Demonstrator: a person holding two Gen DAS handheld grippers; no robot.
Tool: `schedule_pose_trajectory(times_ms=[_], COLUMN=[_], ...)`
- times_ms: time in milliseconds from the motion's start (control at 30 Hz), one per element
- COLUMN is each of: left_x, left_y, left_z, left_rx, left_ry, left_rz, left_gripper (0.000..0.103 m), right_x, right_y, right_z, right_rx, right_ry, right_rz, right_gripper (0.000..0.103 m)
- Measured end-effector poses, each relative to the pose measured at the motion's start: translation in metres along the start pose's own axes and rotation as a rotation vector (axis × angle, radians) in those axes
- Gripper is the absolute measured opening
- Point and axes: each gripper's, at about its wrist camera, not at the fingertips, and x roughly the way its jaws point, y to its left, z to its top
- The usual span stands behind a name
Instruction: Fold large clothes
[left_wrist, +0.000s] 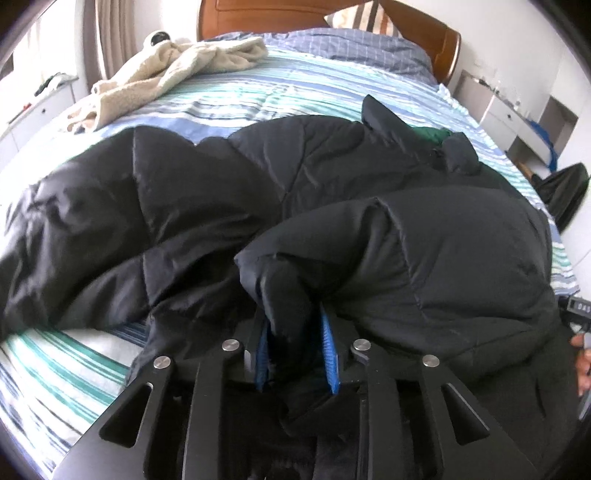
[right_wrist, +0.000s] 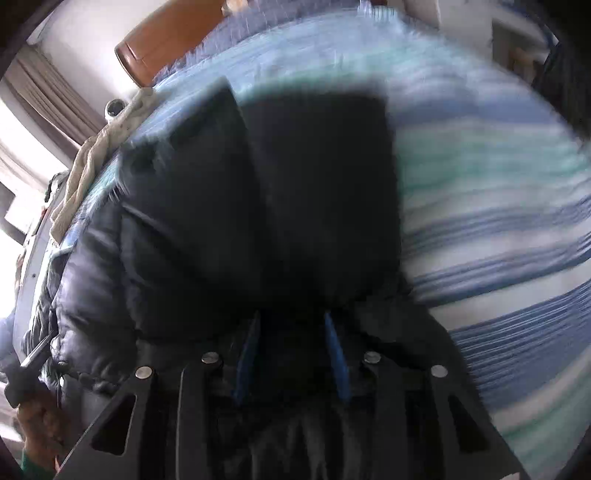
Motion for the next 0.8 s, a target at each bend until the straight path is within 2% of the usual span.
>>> schedule_pose_trajectory(times_ms=[133,167,233,333,433,500,567,633,700,800], left_x=[0.004,0.004,0.004,0.005,0.005,0.006,0.006,0.006,0.007,0.008], left_y=[0.003,0.003,0.004,0.003,0.002,0.002,0.001,0.000,0.000,0.000], left_z=[-0.004,-0.004,-0.005,-0.006,-0.009,-0.010,-0.011,-0.012,-0.011,-0.012], left_rx=[-0.006,-0.006,-0.007,-0.007,-0.003,0.001,0.003,0.006,0.007,0.005], left_ry=[-0.013,-0.016,-0.023,-0.030,-0.038,-0.045,-0.049,-0.055,-0.057,-0.057], left_rz=[-0.006,-0.006,-0.008,-0.006,-0.001,0.002,0.005,0.002,0.003,0.001], left_gripper=[0.025,0.025,0.025,0.026,0.026,0.026,0.026,0.027,0.028,0.028], right_x=[-0.007,-0.013,-0.036,-0.062,-0.054,-0.029,0.018,0.051,0.052,0.047], right_y=[0.008,0.012,0.017,0.022,0.019,0.016,0.003,-0.005,-0.004,-0.001], right_z=[0.014,0.020,0.041,0.080,0.111,0.118,0.117,0.105,0.102,0.099], right_rx=[-0.022,-0.031,-0.050,-0.037,0.010,0.038,0.082,0.095,0.088,0.080], right_ry=[0.081,0.079,-0.014,-0.177,-0.236,-0.224,-0.128,-0.062,-0.107,-0.100], right_rz=[-0.042,-0.046,-0.023,-0.035,0.016,0.029,-0.030,-0.033,-0.039,-0.043], right_gripper=[0.035,0.035,0.035,0.035,0.036,0.036,0.036,0.035,0.035,0.035])
